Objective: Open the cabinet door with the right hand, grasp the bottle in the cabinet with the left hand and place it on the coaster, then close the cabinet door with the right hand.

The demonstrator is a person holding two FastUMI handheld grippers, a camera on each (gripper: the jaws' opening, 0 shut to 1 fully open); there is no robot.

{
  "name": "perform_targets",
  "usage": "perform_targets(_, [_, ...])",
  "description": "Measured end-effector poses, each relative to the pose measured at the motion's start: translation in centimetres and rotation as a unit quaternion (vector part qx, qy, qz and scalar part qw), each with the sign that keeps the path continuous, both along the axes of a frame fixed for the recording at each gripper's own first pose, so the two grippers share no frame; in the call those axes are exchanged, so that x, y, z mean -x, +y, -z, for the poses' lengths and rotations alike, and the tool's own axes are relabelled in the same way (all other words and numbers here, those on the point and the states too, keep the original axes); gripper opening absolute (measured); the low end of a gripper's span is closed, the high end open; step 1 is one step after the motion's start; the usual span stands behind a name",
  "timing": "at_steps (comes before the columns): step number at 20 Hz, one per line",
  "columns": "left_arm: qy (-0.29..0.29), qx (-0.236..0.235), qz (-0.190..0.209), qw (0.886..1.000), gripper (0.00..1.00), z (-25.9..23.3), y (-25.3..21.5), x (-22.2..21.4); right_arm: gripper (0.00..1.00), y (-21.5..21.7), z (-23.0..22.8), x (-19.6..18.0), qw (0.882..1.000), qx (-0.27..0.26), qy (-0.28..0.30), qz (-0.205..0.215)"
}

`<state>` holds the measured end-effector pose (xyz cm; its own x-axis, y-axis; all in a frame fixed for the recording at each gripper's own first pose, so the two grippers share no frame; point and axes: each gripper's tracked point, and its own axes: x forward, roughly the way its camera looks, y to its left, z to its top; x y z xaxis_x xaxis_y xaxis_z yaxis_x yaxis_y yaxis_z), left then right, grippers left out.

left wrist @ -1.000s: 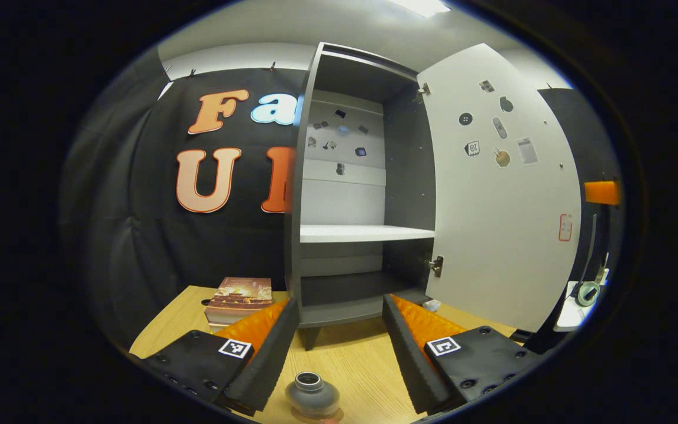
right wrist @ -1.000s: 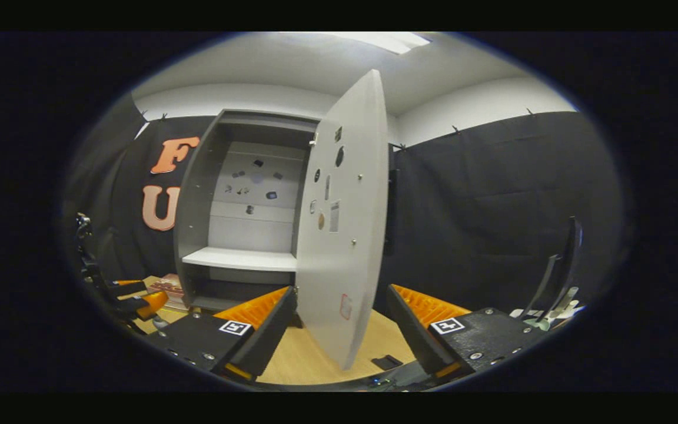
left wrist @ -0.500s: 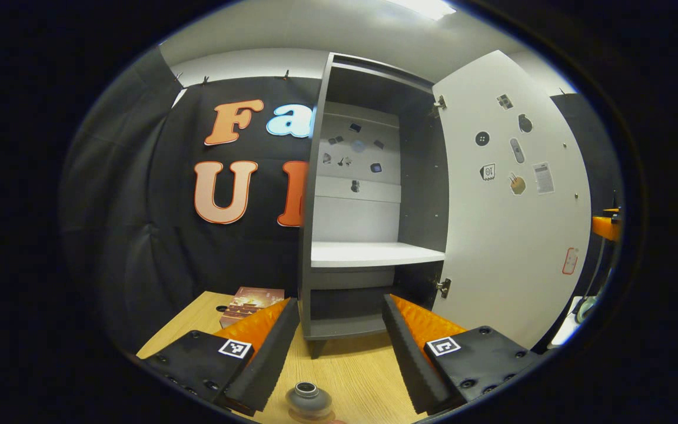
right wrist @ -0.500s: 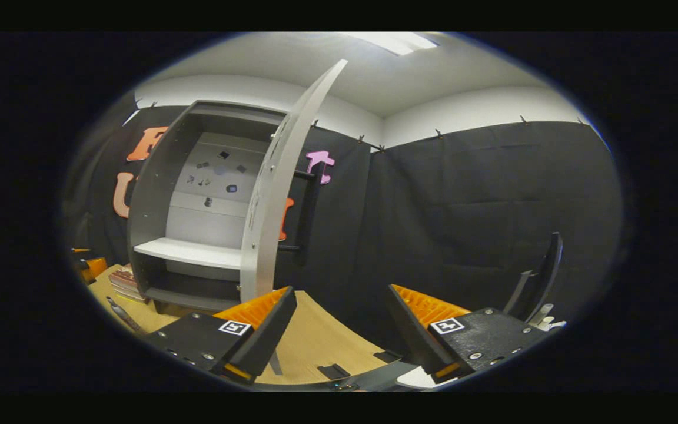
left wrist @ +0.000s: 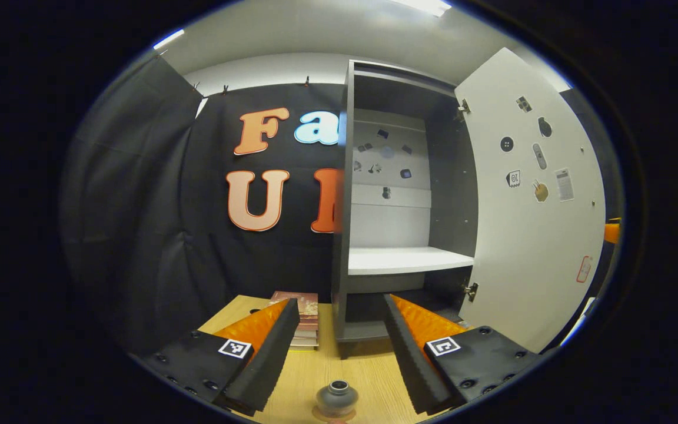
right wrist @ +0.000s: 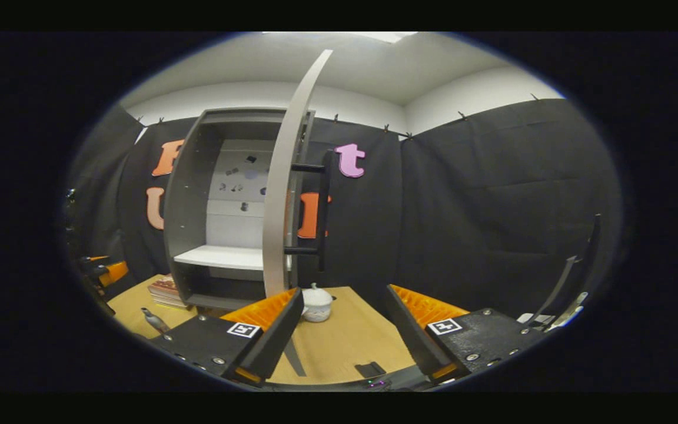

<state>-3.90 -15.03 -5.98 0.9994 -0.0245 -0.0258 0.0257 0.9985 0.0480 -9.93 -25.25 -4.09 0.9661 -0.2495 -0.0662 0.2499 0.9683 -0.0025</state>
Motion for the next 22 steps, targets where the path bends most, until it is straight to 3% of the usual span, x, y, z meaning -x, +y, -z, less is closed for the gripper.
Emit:
perform_targets(7, [-0.011,0.019,0.036,0.999,0.92,-0.3,0.5,-2.5,0.88,9.2,-0.8,-1.4,0.998,0.017,0.011,-0.062])
perform_targets(13, [-0.012,0.02,0.084,0.996,0.92,-0.3,3.5,-6.0,0.86,16.9,-2.0,-4.9,0.996,0.059,0.012,-0.066])
perform_targets(16, [-0.013,0.023,0.107,0.994,0.92,-0.4,5.5,-7.3,0.82,20.9,-2.7,-7.5,0.996,0.051,-0.001,-0.075])
perform_targets(18, [-0.01,0.021,0.107,0.994,0.92,-0.1,6.6,-8.2,0.78,23.4,-3.7,-9.9,0.995,0.029,-0.021,-0.094])
perform_targets(20, [-0.004,0.023,0.099,0.995,0.93,0.2,7.8,-8.3,0.65,24.8,-4.7,-12.3,0.994,0.006,-0.037,-0.107])
perform_targets(22, [-0.008,0.028,0.089,0.996,0.92,0.0,8.7,-8.4,0.53,27.5,-4.5,-14.8,0.987,-0.031,-0.035,-0.151])
